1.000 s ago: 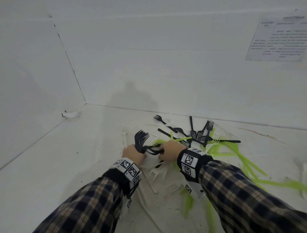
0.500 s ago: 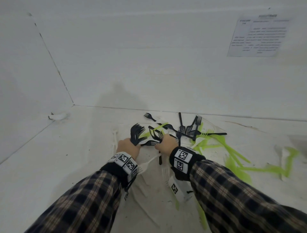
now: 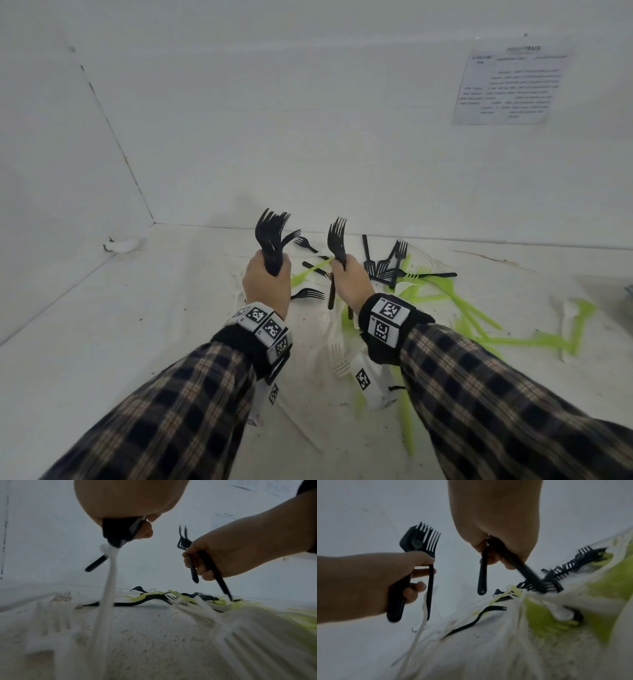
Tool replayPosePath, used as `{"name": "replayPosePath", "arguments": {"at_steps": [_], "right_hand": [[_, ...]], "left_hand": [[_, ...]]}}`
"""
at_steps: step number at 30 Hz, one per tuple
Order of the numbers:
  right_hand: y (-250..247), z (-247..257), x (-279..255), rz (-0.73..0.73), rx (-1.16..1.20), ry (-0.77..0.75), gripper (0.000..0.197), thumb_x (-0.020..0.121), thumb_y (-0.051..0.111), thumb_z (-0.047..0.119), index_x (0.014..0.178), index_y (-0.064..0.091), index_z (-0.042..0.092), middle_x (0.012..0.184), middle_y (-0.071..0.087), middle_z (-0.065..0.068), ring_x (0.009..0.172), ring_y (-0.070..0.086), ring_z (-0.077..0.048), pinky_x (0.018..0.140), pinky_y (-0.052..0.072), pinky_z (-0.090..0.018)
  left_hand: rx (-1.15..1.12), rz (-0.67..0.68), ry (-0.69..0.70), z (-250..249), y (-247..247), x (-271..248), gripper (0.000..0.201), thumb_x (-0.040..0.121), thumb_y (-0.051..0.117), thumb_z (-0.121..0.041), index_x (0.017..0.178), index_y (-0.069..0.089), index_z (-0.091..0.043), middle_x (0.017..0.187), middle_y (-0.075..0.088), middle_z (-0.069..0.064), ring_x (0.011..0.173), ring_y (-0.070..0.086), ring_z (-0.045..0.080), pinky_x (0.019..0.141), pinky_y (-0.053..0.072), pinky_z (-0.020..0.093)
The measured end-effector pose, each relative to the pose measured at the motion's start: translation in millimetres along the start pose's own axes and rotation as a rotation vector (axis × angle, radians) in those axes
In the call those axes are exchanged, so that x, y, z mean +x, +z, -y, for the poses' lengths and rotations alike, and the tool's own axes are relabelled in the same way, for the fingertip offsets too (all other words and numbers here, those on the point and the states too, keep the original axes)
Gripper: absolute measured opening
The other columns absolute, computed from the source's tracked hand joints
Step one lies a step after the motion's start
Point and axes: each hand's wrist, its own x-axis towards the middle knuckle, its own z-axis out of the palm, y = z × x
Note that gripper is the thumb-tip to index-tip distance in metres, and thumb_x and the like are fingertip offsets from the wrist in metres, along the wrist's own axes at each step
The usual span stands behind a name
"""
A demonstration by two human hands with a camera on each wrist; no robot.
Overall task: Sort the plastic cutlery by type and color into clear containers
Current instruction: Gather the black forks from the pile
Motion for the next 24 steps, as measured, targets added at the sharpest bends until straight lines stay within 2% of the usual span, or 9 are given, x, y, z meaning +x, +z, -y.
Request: {"name": "replayPosePath", "arguments": {"at_steps": [2, 4, 6, 9, 13, 16, 18, 20, 24], "right_hand": [[-2.3, 2.3, -4.9, 0.038, 0.044, -0.040, 0.012, 0.098, 0.034, 0.017, 0.095, 0.041, 0.008, 0.078, 0.050, -0.004, 0.064, 0.052, -0.019, 0.058, 0.042, -0.026], [-4.9, 1.9, -8.6, 0.063, 0.075, -0.080, 0.010, 0.098, 0.033, 0.016, 0.095, 0.042, 0.011, 0.071, 0.045, 0.002, 0.055, 0.046, -0.013, 0.050, 0.038, -0.022], [-9.8, 2.3, -12.1, 0.082, 0.132, -0.072, 0.012, 0.096, 0.039, 0.016, 0.090, 0.049, 0.017, 0.067, 0.042, 0.006, 0.053, 0.039, -0.008, 0.048, 0.031, -0.020], [-18.3, 5.7, -20.1, 0.206, 0.279, -0.010, 0.017, 0.093, 0.053, 0.028, 0.080, 0.053, 0.017, 0.060, 0.041, 0.002, 0.039, 0.031, -0.006, 0.038, 0.024, -0.020], [-33.9, -1.1, -31.0, 0.259, 0.354, 0.014, 0.014, 0.094, 0.055, 0.023, 0.090, 0.054, 0.009, 0.063, 0.045, -0.004, 0.034, 0.028, -0.006, 0.036, 0.022, -0.018], [-52.1, -9.1, -40.1, 0.269, 0.320, 0.008, 0.015, 0.095, 0.052, 0.022, 0.084, 0.054, 0.012, 0.060, 0.050, 0.004, 0.036, 0.029, -0.006, 0.037, 0.024, -0.018], [-64.0, -13.6, -46.2, 0.270, 0.290, 0.000, 0.020, 0.095, 0.052, 0.022, 0.076, 0.053, 0.018, 0.046, 0.047, 0.013, 0.035, 0.028, -0.005, 0.037, 0.023, -0.018], [-75.0, -19.1, -49.4, 0.253, 0.282, 0.013, 0.023, 0.094, 0.054, 0.020, 0.071, 0.050, 0.019, 0.039, 0.043, 0.014, 0.034, 0.028, -0.004, 0.037, 0.022, -0.018], [-91.0, -31.9, -48.9, 0.140, 0.255, 0.044, 0.025, 0.092, 0.055, 0.021, 0.068, 0.050, 0.017, 0.047, 0.032, 0.008, 0.034, 0.026, -0.005, 0.038, 0.022, -0.020]], "left_hand": [[-0.055, 0.003, -0.072, -3.3, 2.4, 0.3, 0.013, 0.090, 0.060, -0.026, 0.087, 0.055, -0.014, 0.076, 0.056, -0.001, 0.072, 0.050, 0.017, 0.065, 0.032, 0.020], [-0.144, 0.051, -0.119, -2.2, 7.8, 0.9, 0.018, 0.088, 0.061, -0.029, 0.086, 0.058, -0.011, 0.077, 0.062, 0.003, 0.069, 0.053, 0.023, 0.064, 0.039, 0.027], [-0.255, 0.137, -0.173, -4.0, 14.0, -4.2, 0.016, 0.089, 0.060, -0.027, 0.082, 0.058, -0.013, 0.078, 0.064, 0.008, 0.055, 0.049, 0.025, 0.051, 0.039, 0.027], [-0.336, 0.248, -0.265, -9.6, 24.9, -20.1, 0.015, 0.091, 0.058, -0.022, 0.082, 0.055, -0.011, 0.071, 0.059, 0.010, 0.036, 0.039, 0.014, 0.037, 0.031, 0.021], [-0.398, 0.315, -0.415, -13.5, 41.8, -39.7, 0.020, 0.093, 0.055, -0.026, 0.080, 0.053, -0.012, 0.062, 0.049, 0.010, 0.029, 0.035, 0.007, 0.033, 0.028, 0.017], [-0.399, 0.369, -0.429, -13.5, 54.0, -52.2, 0.022, 0.094, 0.054, -0.029, 0.081, 0.052, -0.012, 0.063, 0.048, 0.011, 0.027, 0.033, 0.006, 0.032, 0.028, 0.017], [-0.399, 0.395, -0.418, -15.7, 61.7, -60.5, 0.023, 0.095, 0.054, -0.030, 0.086, 0.053, -0.009, 0.061, 0.046, 0.009, 0.028, 0.034, 0.007, 0.032, 0.028, 0.017], [-0.404, 0.416, -0.418, -17.8, 69.6, -69.8, 0.024, 0.095, 0.054, -0.030, 0.091, 0.053, -0.007, 0.058, 0.044, 0.007, 0.029, 0.034, 0.008, 0.032, 0.027, 0.017], [-0.431, 0.428, -0.445, -25.1, 81.5, -88.1, 0.032, 0.093, 0.055, -0.038, 0.078, 0.049, -0.010, 0.052, 0.039, 0.000, 0.033, 0.033, 0.010, 0.035, 0.026, 0.017]]}}
